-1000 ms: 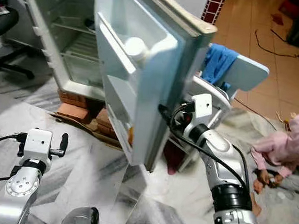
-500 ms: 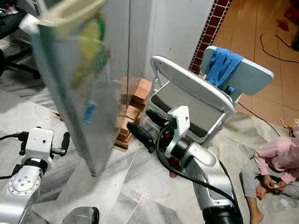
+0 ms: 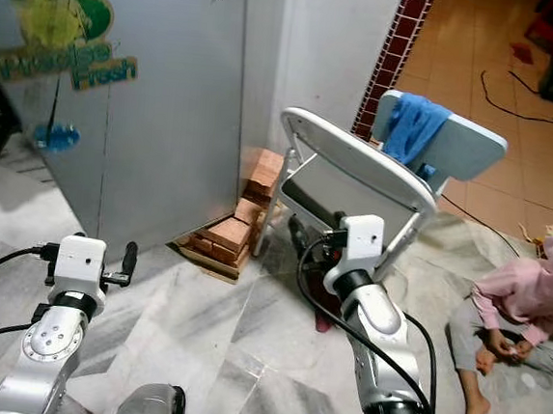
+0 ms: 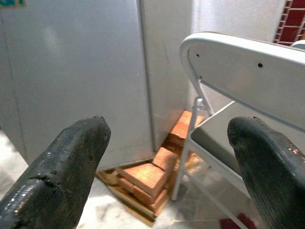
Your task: Restocking fridge
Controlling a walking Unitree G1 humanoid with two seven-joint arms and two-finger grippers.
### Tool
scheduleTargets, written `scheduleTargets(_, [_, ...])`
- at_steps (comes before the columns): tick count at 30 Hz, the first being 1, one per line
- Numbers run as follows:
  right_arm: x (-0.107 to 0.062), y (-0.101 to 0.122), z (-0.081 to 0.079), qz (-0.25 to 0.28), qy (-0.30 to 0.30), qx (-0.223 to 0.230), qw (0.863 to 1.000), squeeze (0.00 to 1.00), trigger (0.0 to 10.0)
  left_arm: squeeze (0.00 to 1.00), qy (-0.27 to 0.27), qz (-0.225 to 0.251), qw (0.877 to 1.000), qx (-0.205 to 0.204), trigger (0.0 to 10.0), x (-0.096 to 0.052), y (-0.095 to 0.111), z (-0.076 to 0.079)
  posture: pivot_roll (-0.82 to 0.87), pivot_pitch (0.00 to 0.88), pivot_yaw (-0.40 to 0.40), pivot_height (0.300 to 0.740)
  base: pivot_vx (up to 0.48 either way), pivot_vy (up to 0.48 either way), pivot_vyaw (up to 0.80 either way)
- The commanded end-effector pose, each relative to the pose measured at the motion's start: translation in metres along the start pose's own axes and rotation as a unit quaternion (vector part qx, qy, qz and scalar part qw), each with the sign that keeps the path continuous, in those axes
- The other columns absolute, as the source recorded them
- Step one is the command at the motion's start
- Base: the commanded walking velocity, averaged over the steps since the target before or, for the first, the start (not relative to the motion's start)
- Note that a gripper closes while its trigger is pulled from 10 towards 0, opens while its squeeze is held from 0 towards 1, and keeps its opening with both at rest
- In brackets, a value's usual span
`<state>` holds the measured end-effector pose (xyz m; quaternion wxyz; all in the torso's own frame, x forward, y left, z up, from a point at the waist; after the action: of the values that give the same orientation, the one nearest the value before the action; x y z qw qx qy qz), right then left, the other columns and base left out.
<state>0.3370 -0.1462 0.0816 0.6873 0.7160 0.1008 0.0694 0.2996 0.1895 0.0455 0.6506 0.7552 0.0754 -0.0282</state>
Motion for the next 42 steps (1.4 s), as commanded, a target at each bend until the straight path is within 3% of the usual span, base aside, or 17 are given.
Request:
scheduleTargets(1, [-0.003, -0.003, 0.01, 0.0, -0.045, -0.003, 0.999, 0.0, 10.0, 0.0, -0.017, 0.023, 1.0, -0.006, 10.0, 0.001, 0.013, 0.006, 0.1, 0.048, -0.051, 0.74, 0.0, 0.42, 0.0])
scheduleTargets(8, [-0.005, -0.006, 0.028, 0.006, -0.122, 0.003, 0.993, 0.0, 10.0, 0.0, -0.056, 0.042, 0.997, -0.019, 10.0, 0.002, 0.02, 0.018, 0.1, 0.044, -0.048, 0.74, -0.104, 0.421, 0.0])
scheduleTargets(13, [-0.008, -0.008, 0.035, 0.005, -0.138, -0.005, 0.99, 0.0, 10.0, 0.0, -0.08, 0.053, 0.995, -0.015, 10.0, 0.002, 0.027, 0.026, 0.09, 0.039, -0.042, 0.74, 0.0, 0.445, -0.3])
scheduleTargets(25, [-0.016, -0.013, 0.039, 0.007, -0.153, -0.005, 0.988, 0.0, 10.0, 0.0, -0.083, 0.051, 0.995, -0.019, 10.0, 0.006, 0.028, 0.022, 0.08, 0.028, -0.026, 0.74, 0.0, 0.453, -0.18])
scheduleTargets(35, [-0.026, -0.023, 0.041, -0.008, -0.162, -0.001, 0.987, 0.0, 10.0, 0.0, -0.082, 0.027, 0.996, -0.027, 10.0, -0.003, 0.012, 0.02, 0.08, 0.019, -0.018, 0.74, 0.0, 0.459, 0.0])
scheduleTargets(42, [-0.023, -0.019, 0.042, -0.006, -0.16, -0.008, 0.987, 0.0, 10.0, 0.0, -0.08, 0.039, 0.996, -0.027, 10.0, 0.004, 0.021, 0.018, 0.07, 0.028, -0.022, 0.74, 0.0, 0.472, -0.46])
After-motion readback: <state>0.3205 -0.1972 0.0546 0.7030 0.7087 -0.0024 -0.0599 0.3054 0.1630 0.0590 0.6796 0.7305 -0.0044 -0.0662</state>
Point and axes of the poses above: a point about 5 cm out from each wrist's last joint towards the gripper, its own x axis pointing out of the wrist towards the gripper, its own y axis along the axis of the wrist's last joint, z = x × y, the point moved 6 cm from there along x, pointing out of the wrist towards the gripper, and after that the axes turned 4 degrees about -x, right-handed, at the moved point
